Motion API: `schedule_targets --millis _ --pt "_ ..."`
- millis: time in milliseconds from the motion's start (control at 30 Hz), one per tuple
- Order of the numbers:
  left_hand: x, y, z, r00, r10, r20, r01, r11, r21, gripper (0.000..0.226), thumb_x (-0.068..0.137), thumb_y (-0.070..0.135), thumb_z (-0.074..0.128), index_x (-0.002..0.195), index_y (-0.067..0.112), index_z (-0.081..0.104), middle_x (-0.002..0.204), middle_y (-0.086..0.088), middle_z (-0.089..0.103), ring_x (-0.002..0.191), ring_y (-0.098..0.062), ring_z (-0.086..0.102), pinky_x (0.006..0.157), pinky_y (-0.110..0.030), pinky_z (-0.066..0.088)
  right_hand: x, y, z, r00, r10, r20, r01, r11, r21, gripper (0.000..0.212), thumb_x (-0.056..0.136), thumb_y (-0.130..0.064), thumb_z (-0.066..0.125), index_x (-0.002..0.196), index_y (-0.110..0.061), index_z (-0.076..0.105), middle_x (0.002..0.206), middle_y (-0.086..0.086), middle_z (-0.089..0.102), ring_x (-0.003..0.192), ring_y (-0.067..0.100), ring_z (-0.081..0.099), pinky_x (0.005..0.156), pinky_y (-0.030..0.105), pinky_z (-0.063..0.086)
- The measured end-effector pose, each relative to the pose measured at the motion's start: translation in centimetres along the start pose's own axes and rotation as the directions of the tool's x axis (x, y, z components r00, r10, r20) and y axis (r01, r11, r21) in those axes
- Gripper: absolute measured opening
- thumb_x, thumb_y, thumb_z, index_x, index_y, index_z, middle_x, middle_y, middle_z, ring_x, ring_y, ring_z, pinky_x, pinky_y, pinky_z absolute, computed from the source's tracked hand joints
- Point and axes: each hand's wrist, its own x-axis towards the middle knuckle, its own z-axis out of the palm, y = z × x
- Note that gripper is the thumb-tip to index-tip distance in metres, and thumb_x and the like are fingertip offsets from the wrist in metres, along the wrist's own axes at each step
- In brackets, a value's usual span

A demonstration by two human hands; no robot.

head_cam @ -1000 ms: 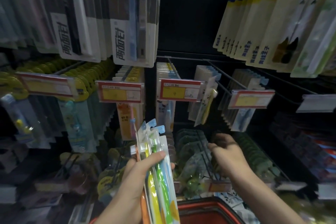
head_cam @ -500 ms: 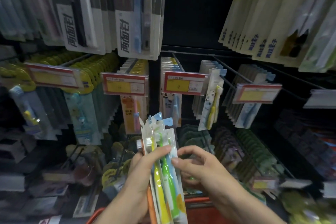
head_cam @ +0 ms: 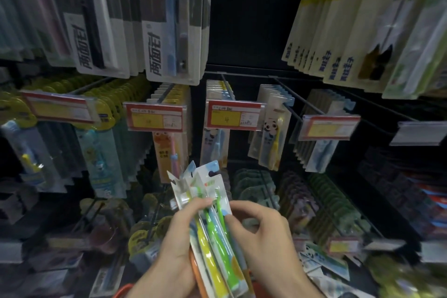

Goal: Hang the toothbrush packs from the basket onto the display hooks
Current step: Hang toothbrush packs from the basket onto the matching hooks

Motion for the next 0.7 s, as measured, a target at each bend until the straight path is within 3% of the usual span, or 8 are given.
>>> schedule_targets --millis 133,200,300,367,433,533,600,700 --pt "0.6 0.0 -0.2 0.998 0.016 -0.063 -0.014 1.000 0.025 0.025 0.088 0.013 0.068 0.110 0.003 0.075 0.099 -0.030 0.076 0.085 -0.047 0.073 0.089 -0.058 0.058 0.2 0.3 0.2 0.993 0.025 -0.116 -0.022 0.999 0.028 0.015 0.095 -0.026 0.072 0.089 -0.039 0.077 0.082 -0.021 0.074 0.072 0.005 0.069 0.069 0.025 0.059" --pt "0.4 0.5 -0.1 0.996 0.013 -0.088 -0.008 0.998 0.060 0.016 0.090 0.013 0.067 0.097 0.001 0.074 0.081 -0.027 0.076 0.065 -0.039 0.074 0.075 -0.051 0.061 0.5 0.1 -0.2 0.989 0.056 -0.134 -0.039 0.991 0.126 0.012 0.098 -0.024 0.068 0.092 -0.033 0.072 0.081 -0.016 0.073 0.074 0.006 0.069 0.071 0.026 0.060" --pt "0.5 0.9 -0.3 0.989 0.018 -0.144 -0.007 0.997 0.077 0.014 0.090 0.015 0.069 0.079 0.007 0.065 0.053 -0.012 0.064 0.039 -0.026 0.063 0.052 -0.032 0.054 1.2 -0.4 -1.4 0.992 0.099 -0.080 -0.073 0.958 0.276 0.008 0.105 -0.022 0.057 0.100 -0.025 0.064 0.071 -0.003 0.069 0.068 0.022 0.062 0.063 0.027 0.049" --pt "0.7 1.1 -0.6 0.986 0.052 -0.156 -0.041 0.996 0.078 0.011 0.087 0.016 0.072 0.083 0.009 0.065 0.055 -0.011 0.062 0.041 -0.024 0.061 0.057 -0.033 0.052 1.8 -0.3 -2.2 0.986 0.144 -0.083 -0.109 0.938 0.328 0.010 0.107 -0.021 0.053 0.104 -0.025 0.062 0.073 0.007 0.070 0.068 0.030 0.062 0.063 0.030 0.045" --pt "0.9 1.1 -1.0 0.987 0.066 -0.143 -0.054 0.995 0.086 0.014 0.083 0.019 0.075 0.089 0.009 0.068 0.064 -0.013 0.066 0.047 -0.025 0.062 0.059 -0.034 0.051 2.6 0.1 -2.7 0.973 0.202 -0.115 -0.144 0.912 0.384 0.013 0.107 -0.020 0.052 0.104 -0.026 0.063 0.087 0.013 0.075 0.086 0.041 0.067 0.068 0.035 0.048" --pt "0.5 1.2 -0.9 0.985 0.064 -0.160 -0.049 0.994 0.100 0.021 0.081 0.020 0.077 0.096 0.008 0.071 0.079 -0.018 0.072 0.053 -0.027 0.067 0.059 -0.034 0.051 3.8 0.7 -3.4 0.954 0.241 -0.176 -0.171 0.925 0.340 0.016 0.109 -0.021 0.050 0.105 -0.028 0.064 0.082 0.000 0.075 0.082 0.036 0.067 0.063 0.033 0.046" --pt "0.9 1.3 -0.7 0.984 0.064 -0.164 -0.042 0.990 0.134 0.021 0.085 0.017 0.074 0.101 0.004 0.070 0.068 -0.018 0.071 0.043 -0.026 0.067 0.048 -0.030 0.053 4.5 0.9 -3.8 0.947 0.257 -0.193 -0.188 0.929 0.318 0.017 0.109 -0.019 0.047 0.106 -0.024 0.064 0.084 0.000 0.074 0.072 0.029 0.065 0.062 0.033 0.046" --pt "1.5 1.6 -1.3 0.992 0.080 -0.093 -0.061 0.979 0.193 0.028 0.094 0.011 0.065 0.118 -0.005 0.064 0.051 -0.017 0.066 0.033 -0.024 0.062 0.035 -0.026 0.050 5.8 1.1 -4.6 0.938 0.290 -0.189 -0.204 0.905 0.374 0.019 0.108 -0.014 0.048 0.104 -0.015 0.066 0.093 0.011 0.076 0.077 0.025 0.067 0.069 0.036 0.050"
